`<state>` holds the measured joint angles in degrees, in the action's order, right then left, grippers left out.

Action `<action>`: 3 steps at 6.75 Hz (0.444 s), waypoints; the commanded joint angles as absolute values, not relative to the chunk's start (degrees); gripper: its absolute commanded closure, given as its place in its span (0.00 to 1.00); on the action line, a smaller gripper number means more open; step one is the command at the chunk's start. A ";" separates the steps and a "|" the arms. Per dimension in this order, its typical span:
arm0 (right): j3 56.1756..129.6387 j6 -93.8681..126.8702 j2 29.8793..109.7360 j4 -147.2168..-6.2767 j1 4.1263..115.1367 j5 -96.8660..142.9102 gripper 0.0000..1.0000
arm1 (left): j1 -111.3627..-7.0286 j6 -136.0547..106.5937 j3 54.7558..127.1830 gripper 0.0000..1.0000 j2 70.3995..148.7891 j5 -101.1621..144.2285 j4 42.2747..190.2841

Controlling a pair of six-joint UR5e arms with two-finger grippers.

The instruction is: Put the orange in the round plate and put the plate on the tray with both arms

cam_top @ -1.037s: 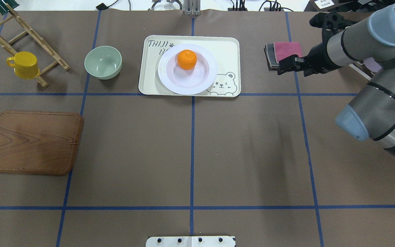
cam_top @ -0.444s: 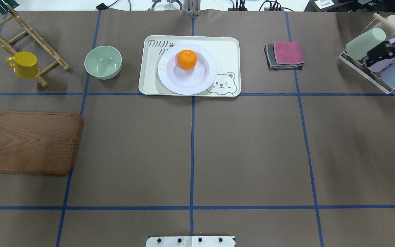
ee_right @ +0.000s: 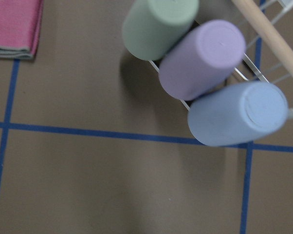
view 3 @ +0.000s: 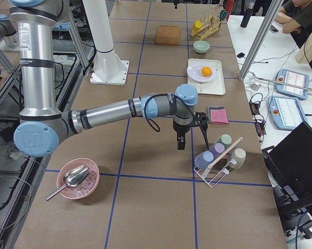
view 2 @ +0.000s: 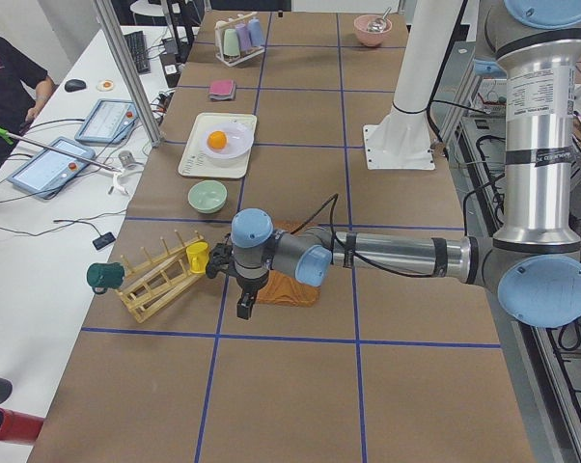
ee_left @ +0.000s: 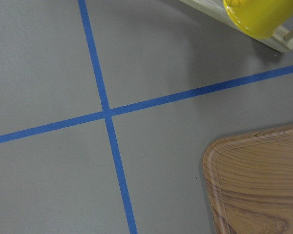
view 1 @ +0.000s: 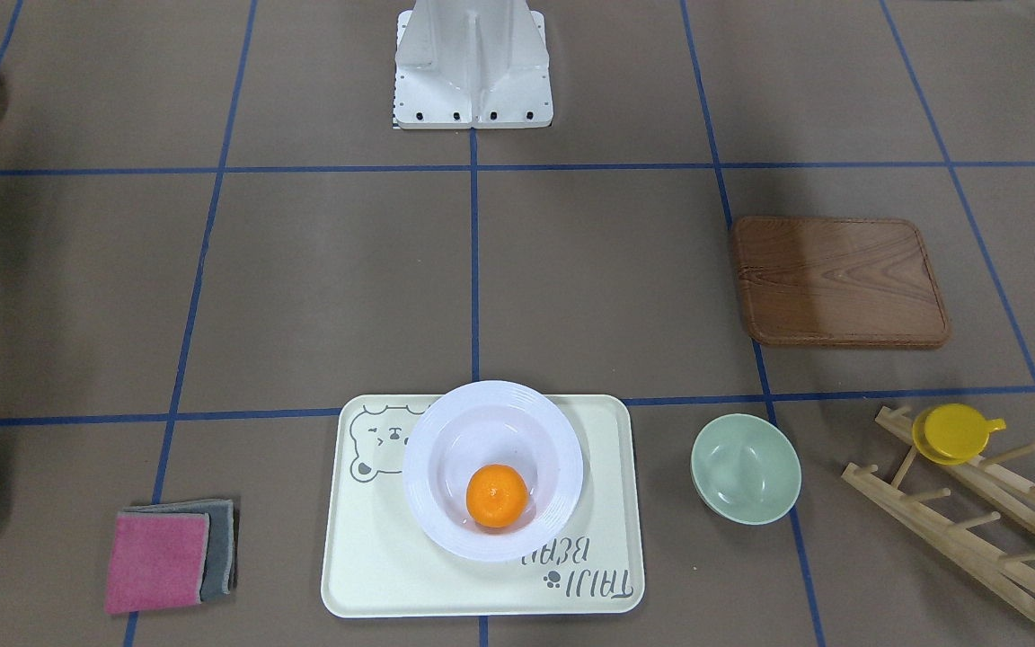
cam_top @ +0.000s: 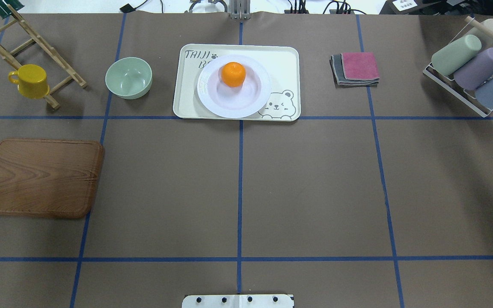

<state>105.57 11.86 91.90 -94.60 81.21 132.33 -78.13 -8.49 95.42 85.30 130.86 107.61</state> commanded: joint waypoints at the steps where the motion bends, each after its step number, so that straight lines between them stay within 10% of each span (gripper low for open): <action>1: 105.82 11.34 94.74 -94.66 82.88 132.80 0.00 | -78.22 -8.53 95.36 0.02 84.55 130.87 107.49; 3: 106.17 11.34 94.75 -94.66 82.97 132.80 0.00 | -78.22 -8.53 95.36 0.02 84.55 130.87 107.49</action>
